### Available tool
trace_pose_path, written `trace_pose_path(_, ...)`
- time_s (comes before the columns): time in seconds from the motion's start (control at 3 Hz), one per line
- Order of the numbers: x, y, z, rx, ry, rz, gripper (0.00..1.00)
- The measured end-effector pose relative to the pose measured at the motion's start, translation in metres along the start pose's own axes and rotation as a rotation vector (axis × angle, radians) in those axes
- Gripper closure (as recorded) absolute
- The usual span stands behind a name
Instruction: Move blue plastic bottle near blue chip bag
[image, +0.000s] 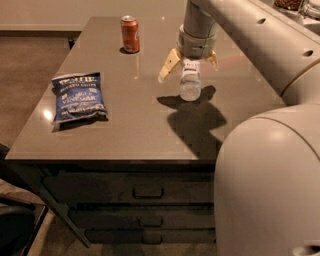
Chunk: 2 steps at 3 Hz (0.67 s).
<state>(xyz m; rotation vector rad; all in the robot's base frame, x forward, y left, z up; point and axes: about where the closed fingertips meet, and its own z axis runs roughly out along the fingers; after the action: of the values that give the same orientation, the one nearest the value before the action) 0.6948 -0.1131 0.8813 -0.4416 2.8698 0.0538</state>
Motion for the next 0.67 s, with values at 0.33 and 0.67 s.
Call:
trace_pose_path(0.33,-0.0011,-0.0046,0.0085,0.019,0.007,0.024,0.13)
trace_pose_path(0.67,-0.0016,-0.0061,0.0119,0.046,0.007,0.035,0.38)
